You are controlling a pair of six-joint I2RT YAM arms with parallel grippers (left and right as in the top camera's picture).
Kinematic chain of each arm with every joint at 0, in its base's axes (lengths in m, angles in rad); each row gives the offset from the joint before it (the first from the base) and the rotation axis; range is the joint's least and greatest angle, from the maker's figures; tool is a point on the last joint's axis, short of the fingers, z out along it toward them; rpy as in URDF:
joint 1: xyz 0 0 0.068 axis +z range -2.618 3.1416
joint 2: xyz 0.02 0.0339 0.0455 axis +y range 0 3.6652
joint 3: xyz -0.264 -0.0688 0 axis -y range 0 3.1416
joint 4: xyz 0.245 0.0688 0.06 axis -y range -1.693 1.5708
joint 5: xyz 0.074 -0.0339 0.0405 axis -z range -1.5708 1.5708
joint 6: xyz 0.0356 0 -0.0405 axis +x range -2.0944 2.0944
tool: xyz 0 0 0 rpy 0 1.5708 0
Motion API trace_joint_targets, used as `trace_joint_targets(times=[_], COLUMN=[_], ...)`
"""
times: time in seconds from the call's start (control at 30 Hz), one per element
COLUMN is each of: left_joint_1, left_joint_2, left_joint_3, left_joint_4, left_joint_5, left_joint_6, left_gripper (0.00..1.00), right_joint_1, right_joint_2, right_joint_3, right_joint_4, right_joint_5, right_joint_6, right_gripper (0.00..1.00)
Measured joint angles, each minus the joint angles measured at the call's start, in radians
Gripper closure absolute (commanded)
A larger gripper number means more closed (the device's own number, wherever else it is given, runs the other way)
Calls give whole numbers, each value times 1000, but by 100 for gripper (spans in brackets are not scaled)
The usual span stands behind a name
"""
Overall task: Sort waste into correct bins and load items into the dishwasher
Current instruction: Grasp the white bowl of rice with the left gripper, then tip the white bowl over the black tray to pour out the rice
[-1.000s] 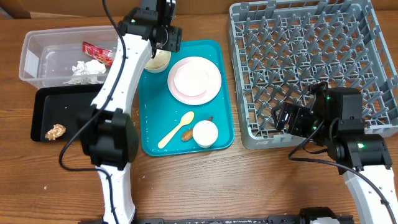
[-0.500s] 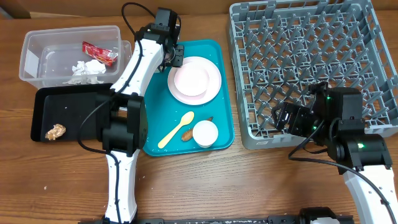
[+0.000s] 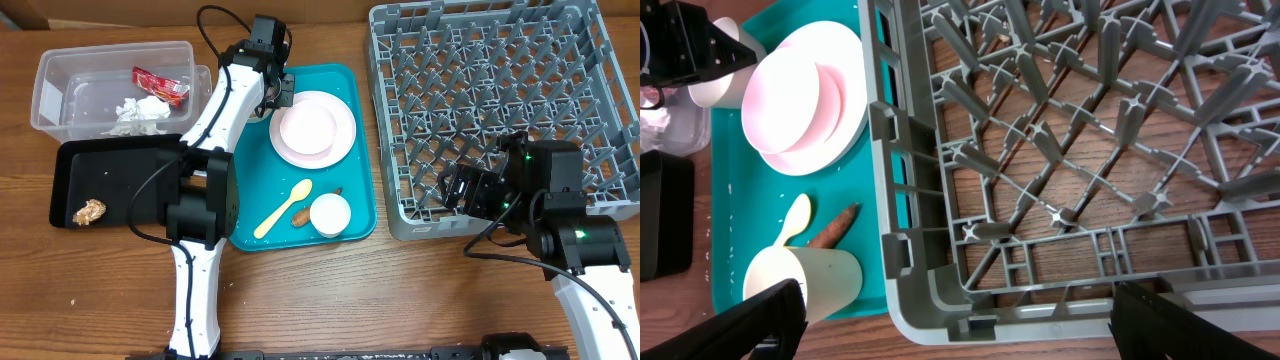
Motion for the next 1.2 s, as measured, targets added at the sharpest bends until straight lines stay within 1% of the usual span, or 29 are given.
trace_joint_targets(times=[0.1,0.23,0.37,0.6,0.77,0.83,1.0,1.07,1.2], left_joint_1=[0,0,0,0,0,0,0,0,11], left_joint_2=[0,0,0,-35,-115,-146,-213,-255,-382], left_joint_3=[6,58,185,509,616,619,567,504,315], left_joint_4=[-17,-101,-268,-595,-802,-840,-838,-836,-838], left_joint_5=[-11,-20,-19,-19,-25,-29,-15,-8,0], left_joint_6=[1,1,1,2,5,5,5,6,29], left_gripper=[96,96,96,96,96,96,96,96,96], right_joint_1=[0,0,0,0,0,0,0,0,0], right_joint_2=[0,0,0,1,1,1,1,1,1], right_joint_3=[0,0,0,0,0,0,0,0,0], right_joint_4=[0,0,0,11,18,18,17,13,7], right_joint_5=[1,2,2,3,3,3,2,1,1], right_joint_6=[0,0,0,0,0,0,0,0,0], right_gripper=[0,0,0,0,0,0,0,0,0])
